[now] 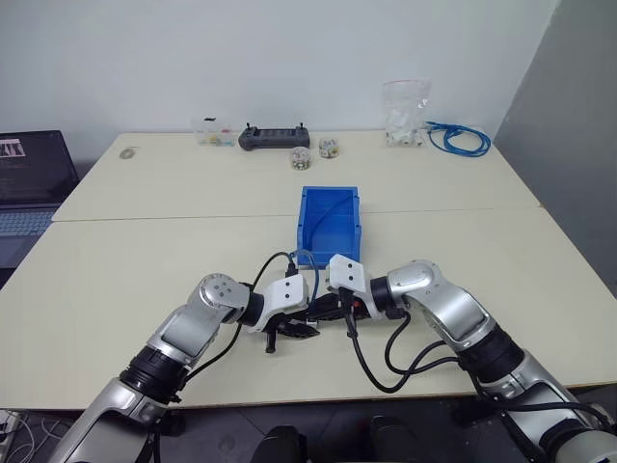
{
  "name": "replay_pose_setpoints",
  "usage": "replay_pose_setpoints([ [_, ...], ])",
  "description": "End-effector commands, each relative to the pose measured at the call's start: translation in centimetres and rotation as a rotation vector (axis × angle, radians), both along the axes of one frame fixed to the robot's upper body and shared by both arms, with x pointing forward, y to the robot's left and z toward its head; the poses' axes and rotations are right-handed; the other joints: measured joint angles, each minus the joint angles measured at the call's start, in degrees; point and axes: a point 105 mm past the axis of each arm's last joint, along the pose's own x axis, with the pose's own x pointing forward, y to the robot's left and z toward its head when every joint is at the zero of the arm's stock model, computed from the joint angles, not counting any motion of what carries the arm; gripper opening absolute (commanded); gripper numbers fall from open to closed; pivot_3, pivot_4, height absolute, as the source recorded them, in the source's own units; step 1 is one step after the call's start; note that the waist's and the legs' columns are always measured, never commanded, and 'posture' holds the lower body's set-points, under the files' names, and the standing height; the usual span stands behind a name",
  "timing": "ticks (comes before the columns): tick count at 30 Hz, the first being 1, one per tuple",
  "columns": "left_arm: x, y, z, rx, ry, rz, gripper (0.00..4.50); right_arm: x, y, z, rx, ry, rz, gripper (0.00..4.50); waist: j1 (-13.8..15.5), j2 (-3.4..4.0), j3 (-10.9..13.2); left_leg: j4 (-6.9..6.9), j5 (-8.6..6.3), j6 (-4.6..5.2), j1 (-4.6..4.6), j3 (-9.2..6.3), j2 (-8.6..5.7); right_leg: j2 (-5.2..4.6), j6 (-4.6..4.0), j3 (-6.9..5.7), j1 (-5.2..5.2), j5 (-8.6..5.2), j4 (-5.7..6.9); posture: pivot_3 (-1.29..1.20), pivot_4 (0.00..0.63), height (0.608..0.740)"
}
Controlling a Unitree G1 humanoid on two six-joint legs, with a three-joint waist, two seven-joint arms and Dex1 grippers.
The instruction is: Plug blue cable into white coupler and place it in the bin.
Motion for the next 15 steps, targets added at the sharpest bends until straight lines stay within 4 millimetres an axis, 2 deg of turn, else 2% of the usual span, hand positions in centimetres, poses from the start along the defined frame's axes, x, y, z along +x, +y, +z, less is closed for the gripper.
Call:
replay_pose_setpoints([
  [1, 0.2, 0.7, -0.7, 0.046, -0.012, 0.041, 0.80, -1.8, -0.9, -4.9, -0.128, 0.158, -0.004, 0.08, 0.00, -0.04, -0.04, -0.12, -0.01, -0.01, 0.17, 0.00, 0.00, 0.00, 0.00, 0.01, 0.13, -0.07, -0.04, 0.00, 0.150, 0.740],
  [4, -0.2, 1.1, -0.9, 0.024, 0.016, 0.058, 0.80, -1.0, -1.0, -3.1, -0.063, 0.112, -0.028, 0.08, 0.03, -0.04, -0.04, -0.28, -0.02, -0.03, 0.22, -0.09, 0.01, -0.01, -0.07, -0.06, 0.13, -0.17, -0.03, 0.00, 0.150, 0.740],
  [6, -0.7, 1.7, -1.1, 0.019, 0.018, 0.047, 1.50, -0.5, -0.9, -1.1, 0.005, 0.059, -0.044, 0.08, 0.05, -0.03, -0.02, -0.30, -0.02, -0.03, 0.18, -0.14, 0.02, -0.01, -0.08, -0.10, 0.10, -0.18, -0.03, 0.00, 0.150, 0.740],
  [7, -0.9, 1.9, -1.1, 0.014, 0.016, 0.045, 1.56, -0.3, -0.8, -0.1, 0.038, 0.039, -0.052, 0.08, -0.01, -0.03, 0.05, -0.30, -0.02, -0.04, 0.17, -0.14, 0.02, -0.01, -0.09, -0.10, 0.10, -0.18, -0.03, 0.00, 0.150, 0.740],
  [9, -1.2, 2.0, -0.8, -0.021, 0.011, 0.058, 1.97, -0.4, -0.6, 1.7, 0.104, 0.012, -0.057, 0.08, -0.03, -0.02, 0.29, -0.31, -0.04, -0.08, 0.11, -0.14, 0.03, 0.00, -0.10, -0.07, 0.00, -0.19, -0.03, 0.00, 0.150, 0.740],
  [15, -1.4, 3.2, 1.3, -0.103, -0.023, 0.117, 3.31, -0.6, -0.3, 4.9, 0.208, -0.064, -0.067, 0.08, -0.04, -0.03, 0.80, -0.25, -0.03, -0.11, -0.74, -0.16, 0.05, 0.01, -0.11, -0.11, -0.88, -0.18, 0.24, 0.00, 0.150, 0.740],
])
